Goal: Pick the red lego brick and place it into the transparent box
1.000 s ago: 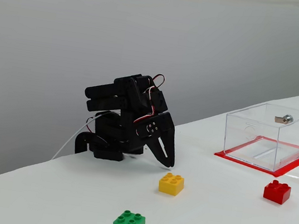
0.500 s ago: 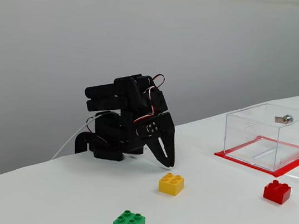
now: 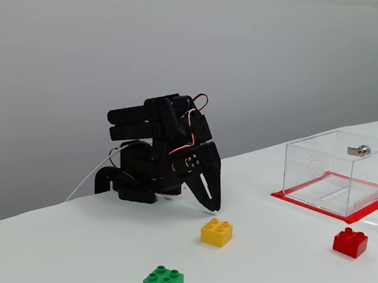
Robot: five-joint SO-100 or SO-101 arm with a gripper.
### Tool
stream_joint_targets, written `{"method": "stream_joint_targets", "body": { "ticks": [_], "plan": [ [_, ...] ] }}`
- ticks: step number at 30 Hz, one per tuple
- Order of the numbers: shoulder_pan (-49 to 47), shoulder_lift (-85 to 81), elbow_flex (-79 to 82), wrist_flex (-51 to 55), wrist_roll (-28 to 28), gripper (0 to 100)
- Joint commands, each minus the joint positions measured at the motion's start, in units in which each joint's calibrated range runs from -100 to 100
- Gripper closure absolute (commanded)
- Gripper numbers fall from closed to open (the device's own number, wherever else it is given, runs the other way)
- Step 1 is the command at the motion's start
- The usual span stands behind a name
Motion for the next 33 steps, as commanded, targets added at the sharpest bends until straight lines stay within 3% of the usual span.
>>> {"method": "stream_joint_targets", "body": {
  "ticks": [1, 23, 27, 33],
  "plan": [
    [0.4, -0.5, -1.2, 0.4, -0.1, 98],
    [0.9, -0.1, -1.9, 0.3, 0.3, 98],
    [0.5, 0.9, -7.1, -0.3, 0.4, 98],
    [0.4, 16.0, -21.7, -10.2, 0.4, 98]
  ]
}}
